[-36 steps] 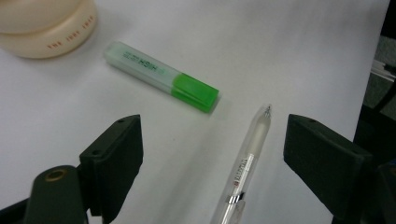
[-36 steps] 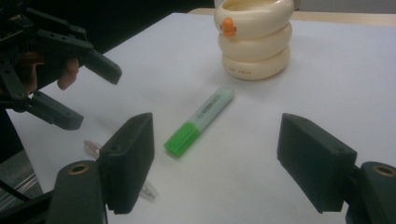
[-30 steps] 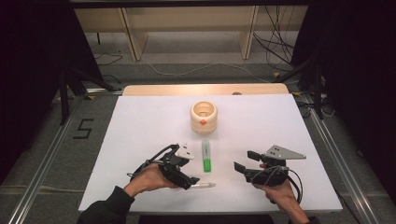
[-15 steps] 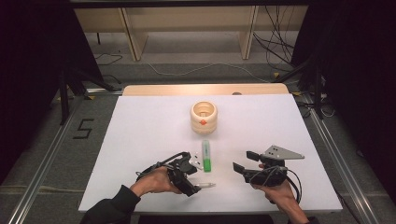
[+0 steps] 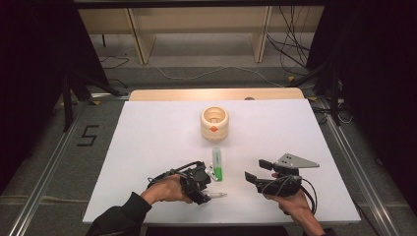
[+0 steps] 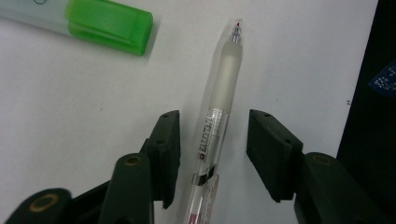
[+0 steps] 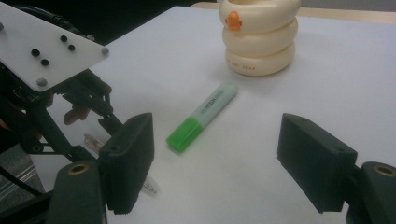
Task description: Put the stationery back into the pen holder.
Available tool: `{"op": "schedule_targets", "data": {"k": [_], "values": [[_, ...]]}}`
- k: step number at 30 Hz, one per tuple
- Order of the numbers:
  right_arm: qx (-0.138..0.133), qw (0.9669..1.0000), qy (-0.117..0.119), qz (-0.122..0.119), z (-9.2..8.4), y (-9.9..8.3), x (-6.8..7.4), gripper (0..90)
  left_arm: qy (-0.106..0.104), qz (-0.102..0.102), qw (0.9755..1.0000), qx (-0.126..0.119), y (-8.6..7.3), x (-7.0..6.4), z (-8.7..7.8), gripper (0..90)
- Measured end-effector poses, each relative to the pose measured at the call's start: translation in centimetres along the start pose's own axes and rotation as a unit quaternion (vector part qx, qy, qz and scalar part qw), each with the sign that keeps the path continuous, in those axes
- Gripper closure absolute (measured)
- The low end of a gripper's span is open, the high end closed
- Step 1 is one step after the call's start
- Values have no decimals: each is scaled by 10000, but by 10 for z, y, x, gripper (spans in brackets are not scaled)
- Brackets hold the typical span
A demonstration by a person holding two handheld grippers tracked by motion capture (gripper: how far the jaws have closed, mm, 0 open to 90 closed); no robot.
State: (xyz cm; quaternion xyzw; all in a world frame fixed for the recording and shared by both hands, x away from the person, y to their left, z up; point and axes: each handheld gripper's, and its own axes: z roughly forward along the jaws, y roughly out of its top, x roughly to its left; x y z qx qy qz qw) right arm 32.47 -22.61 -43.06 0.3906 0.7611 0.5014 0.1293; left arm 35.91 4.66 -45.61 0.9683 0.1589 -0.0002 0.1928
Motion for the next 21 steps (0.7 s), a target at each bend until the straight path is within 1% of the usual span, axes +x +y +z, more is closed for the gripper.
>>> {"op": "schedule_targets", "data": {"k": [1, 3, 5, 6, 7, 10, 12, 13, 14, 16, 17, 20, 21], "values": [[2, 10000, -2, -1, 0, 0, 0, 281, -30, -6, 10000, 22, 0, 0, 1, 575], [5, 10000, -4, -3, 0, 0, 0, 282, -37, 93, 9999, 130, 1, 1, 2, 592], [6, 10000, -4, -4, 0, 0, 0, 282, -28, 97, 9998, 173, 2, 1, 4, 601], [3, 10000, -1, -4, 0, 0, 0, 282, -59, 143, 9996, 231, 2, 1, 5, 609], [5, 10000, 2, -12, 0, 0, 0, 282, -72, 135, 9996, 240, 2, 0, 6, 615], [9, 10000, 5, -2, 0, -1, 0, 282, -40, 195, 9993, 312, 3, 0, 6, 638], [11, 10000, 12, 6, 0, -1, 0, 282, -65, 224, 9991, 345, 4, 0, 7, 656], [13, 10000, 15, 7, 0, -1, 0, 282, -46, 212, 9992, 334, 4, 0, 7, 662], [6, 10000, 15, 7, 0, -1, 0, 282, -21, 255, 9989, 387, 5, 0, 7, 668], [-7, 10000, 26, 28, 0, -1, -1, 282, 35, 253, 9987, 442, 6, 0, 7, 687], [-8, 10000, 26, 27, 0, -1, -1, 282, 54, 214, 9987, 452, 7, -1, 8, 694], [4, 10000, 22, 25, 0, -1, -1, 282, 126, 256, 9981, 548, 9, -1, 8, 720], [18, 10000, 18, 21, 1, -1, -1, 282, 143, 236, 9982, 540, 9, -2, 8, 723]]}}
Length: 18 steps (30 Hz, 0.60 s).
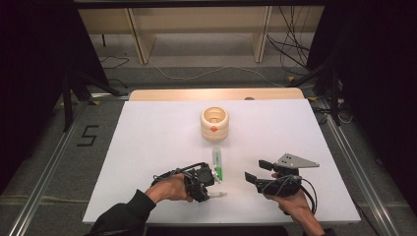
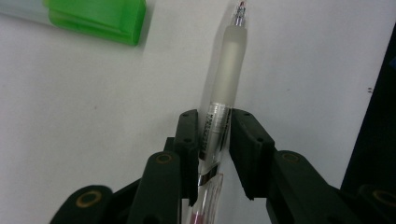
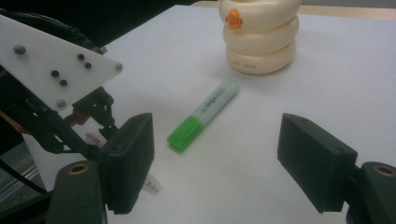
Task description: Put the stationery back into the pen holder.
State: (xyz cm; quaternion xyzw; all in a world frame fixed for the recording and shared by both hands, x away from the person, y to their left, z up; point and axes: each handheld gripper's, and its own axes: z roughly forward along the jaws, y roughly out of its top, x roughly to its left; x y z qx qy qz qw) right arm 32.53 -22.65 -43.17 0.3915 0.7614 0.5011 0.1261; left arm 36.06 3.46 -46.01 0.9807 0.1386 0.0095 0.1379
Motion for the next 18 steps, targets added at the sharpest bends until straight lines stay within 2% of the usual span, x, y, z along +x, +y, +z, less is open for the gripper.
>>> {"op": "schedule_targets", "data": {"k": [9, 18], "values": [[13, 10000, -15, -10, 0, 0, 0, 282, 67, 51, 10000, 51, 1, -2, 0, 783], [18, 10000, 8, -33, 1, -1, -2, 287, -70, 15, 10000, -52, -3, 3, -4, 788]]}}
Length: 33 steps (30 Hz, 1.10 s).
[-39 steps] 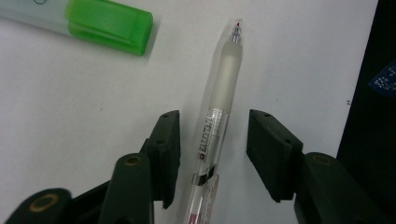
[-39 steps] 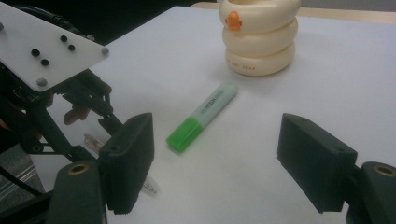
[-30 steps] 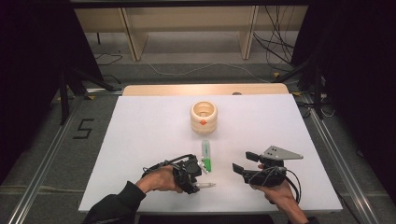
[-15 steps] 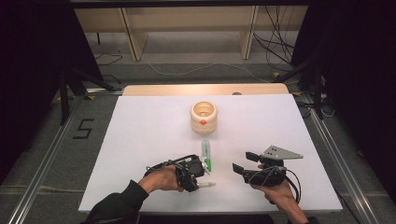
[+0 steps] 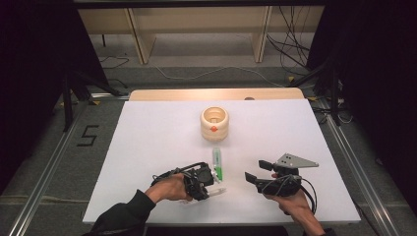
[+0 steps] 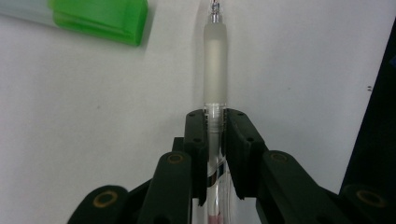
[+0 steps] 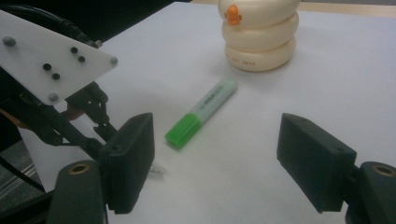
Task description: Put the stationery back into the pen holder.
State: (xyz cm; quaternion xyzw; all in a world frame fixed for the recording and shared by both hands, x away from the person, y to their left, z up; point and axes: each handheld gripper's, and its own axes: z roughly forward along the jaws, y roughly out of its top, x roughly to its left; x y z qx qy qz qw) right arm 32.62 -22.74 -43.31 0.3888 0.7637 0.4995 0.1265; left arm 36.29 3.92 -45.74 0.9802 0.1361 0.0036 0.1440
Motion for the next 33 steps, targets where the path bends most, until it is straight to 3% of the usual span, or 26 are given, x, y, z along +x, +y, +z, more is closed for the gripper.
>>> {"op": "schedule_targets", "data": {"k": [5, 6, 10, 13, 18, 22, 23, 26, 29, 33], "values": [[0, 10000, 8, 21, 0, 0, 1, 289, -170, -187, 9994, -254, -4, 7, -11, 788], [17, 10000, 8, 19, 0, 0, 1, 289, -200, -309, 9986, -393, -5, 7, -13, 788], [-12, 10000, 15, 26, 0, 0, 0, 289, -317, -429, 9965, -639, -8, 14, -26, 788], [-2, 10000, 6, 15, 0, 0, 1, 289, -298, -575, 9938, -907, -11, 19, -37, 788], [-28, 10000, 1, 37, -1, 0, 1, 289, -143, -904, 9839, -1533, -13, 29, -53, 788], [-56, 10000, -14, 47, -2, 1, 0, 289, 142, -1168, 9719, -2038, -15, 36, -63, 788], [-70, 9999, -12, 85, -2, 1, -1, 289, 204, -1236, 9680, -2176, -15, 39, -65, 788], [-99, 9999, -19, 96, -3, 1, -1, 289, 379, -1355, 9594, -2443, -15, 46, -70, 788], [-81, 9999, -12, 95, -3, 1, 0, 289, 495, -1608, 9447, -2814, -13, 55, -74, 788], [-80, 9999, -1, 108, -3, 1, 0, 289, 715, -1914, 9210, -3318, -11, 69, -84, 788]]}}
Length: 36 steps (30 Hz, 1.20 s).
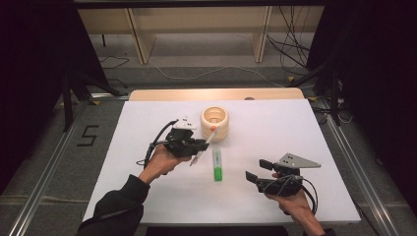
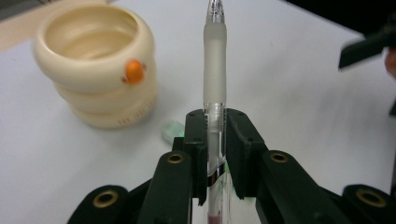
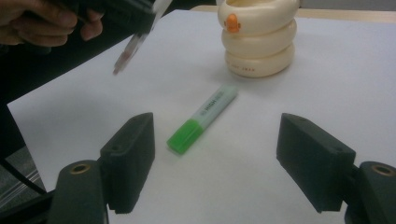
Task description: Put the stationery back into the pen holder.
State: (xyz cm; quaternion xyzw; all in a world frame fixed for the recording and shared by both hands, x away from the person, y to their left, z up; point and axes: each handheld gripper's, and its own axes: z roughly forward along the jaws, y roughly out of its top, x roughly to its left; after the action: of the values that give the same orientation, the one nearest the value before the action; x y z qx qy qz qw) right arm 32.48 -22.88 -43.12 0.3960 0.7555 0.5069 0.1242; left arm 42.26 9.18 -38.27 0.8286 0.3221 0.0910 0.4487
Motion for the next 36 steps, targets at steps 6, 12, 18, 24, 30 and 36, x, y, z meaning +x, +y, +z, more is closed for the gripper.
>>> {"op": "schedule_targets", "data": {"k": [6, 12, 18, 24, 30, 36], "values": [[-33, 10000, 17, 9, 0, 0, -1, 289, 293, -467, 9953, -795, 18, 18, -1, 788], [-63, 10000, 15, 12, 0, 0, -1, 289, 419, -712, 9900, -1143, 37, 31, 3, 788], [-32, 10000, 18, 26, 0, -1, -1, 289, 579, -792, 9868, -1287, 51, 38, 15, 789], [-72, 10000, 38, 2, -1, -1, -2, 288, 748, -810, 9844, -1371, 59, 39, 27, 788], [-59, 10000, 46, 13, 0, -1, -1, 289, 814, -803, 9822, -1490, 66, 43, 38, 788], [-71, 10000, 65, 19, 0, -1, 0, 289, 860, -914, 9788, -1617, 68, 48, 50, 788]]}}
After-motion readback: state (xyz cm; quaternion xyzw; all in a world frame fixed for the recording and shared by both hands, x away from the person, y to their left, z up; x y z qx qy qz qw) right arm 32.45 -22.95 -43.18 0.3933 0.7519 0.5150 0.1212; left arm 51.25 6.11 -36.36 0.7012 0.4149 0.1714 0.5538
